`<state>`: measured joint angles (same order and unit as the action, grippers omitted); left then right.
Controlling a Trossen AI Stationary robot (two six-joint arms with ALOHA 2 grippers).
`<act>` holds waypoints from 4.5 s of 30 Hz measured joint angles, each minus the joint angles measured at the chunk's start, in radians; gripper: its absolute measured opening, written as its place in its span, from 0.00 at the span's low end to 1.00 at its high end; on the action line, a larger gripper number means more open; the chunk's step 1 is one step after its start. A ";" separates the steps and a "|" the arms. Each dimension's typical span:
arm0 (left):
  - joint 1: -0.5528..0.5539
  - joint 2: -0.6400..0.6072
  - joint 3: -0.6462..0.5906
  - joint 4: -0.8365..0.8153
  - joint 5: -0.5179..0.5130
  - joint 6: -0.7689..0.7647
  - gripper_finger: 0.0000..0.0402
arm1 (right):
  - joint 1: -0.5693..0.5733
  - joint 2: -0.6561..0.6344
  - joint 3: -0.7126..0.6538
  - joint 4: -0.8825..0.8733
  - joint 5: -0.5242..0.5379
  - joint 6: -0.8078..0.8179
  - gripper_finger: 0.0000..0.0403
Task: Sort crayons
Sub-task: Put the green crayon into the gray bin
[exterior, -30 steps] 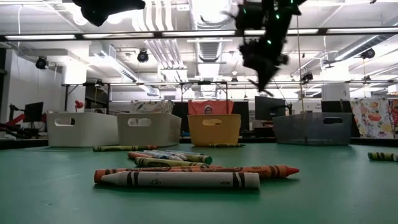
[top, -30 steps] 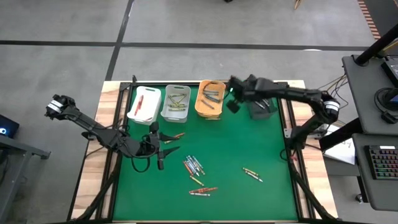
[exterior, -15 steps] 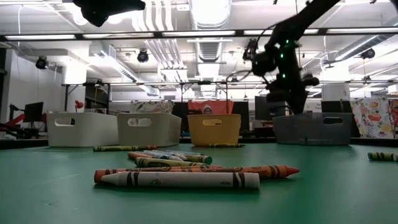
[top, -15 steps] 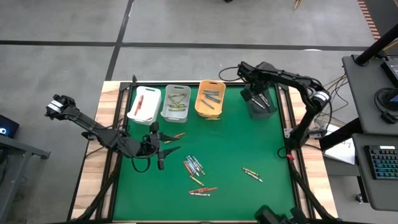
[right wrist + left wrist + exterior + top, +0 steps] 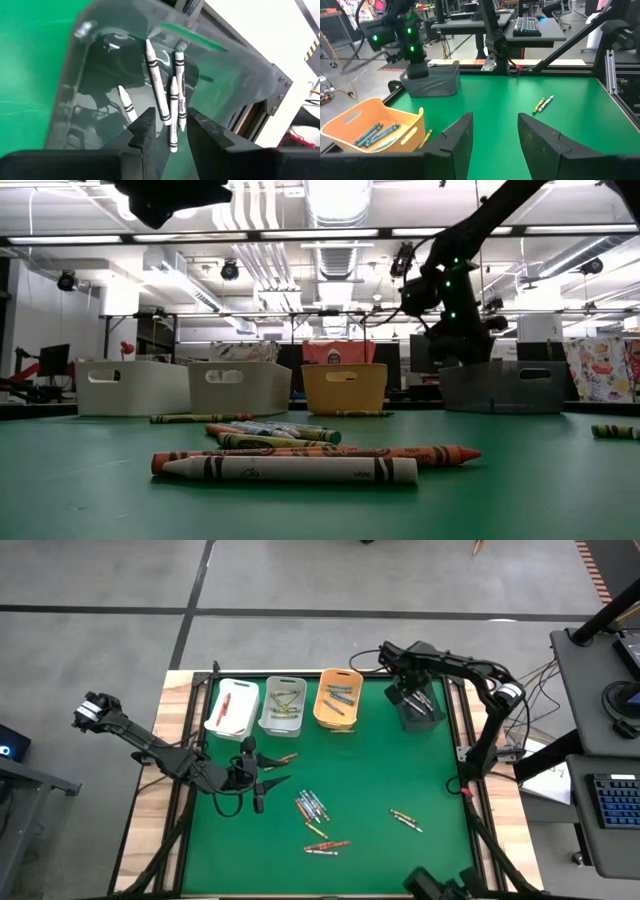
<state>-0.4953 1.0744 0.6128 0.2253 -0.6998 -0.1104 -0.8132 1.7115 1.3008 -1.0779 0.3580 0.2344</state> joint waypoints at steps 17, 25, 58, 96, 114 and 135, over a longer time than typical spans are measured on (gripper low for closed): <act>0.018 0.053 0.000 -0.007 -0.110 -0.096 0.35 | 0.192 -0.231 0.002 0.086 -0.122 0.031 0.21; 0.108 0.054 0.000 -0.174 -0.026 -0.307 0.30 | 0.444 -0.313 -0.002 0.229 -0.123 0.016 0.19; 0.212 0.304 0.000 -0.526 0.212 -0.400 0.38 | 0.796 -0.317 -0.215 0.830 -0.132 -0.078 0.20; 0.301 0.428 0.002 -0.596 0.262 -0.394 0.37 | 0.795 -0.317 -0.306 0.983 -0.183 -0.077 0.18; 0.300 0.428 0.002 -0.614 0.270 -0.423 0.37 | 0.796 -0.317 -0.306 0.980 -0.183 -0.073 0.18; 0.297 0.430 0.030 -0.654 0.367 -0.423 0.22 | 0.796 -0.317 -0.307 0.978 -0.183 -0.071 0.18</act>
<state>-0.1982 1.5043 0.6433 -0.4287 -0.3328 -0.5329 -0.0174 1.3945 0.9939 -0.0994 0.1751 0.1635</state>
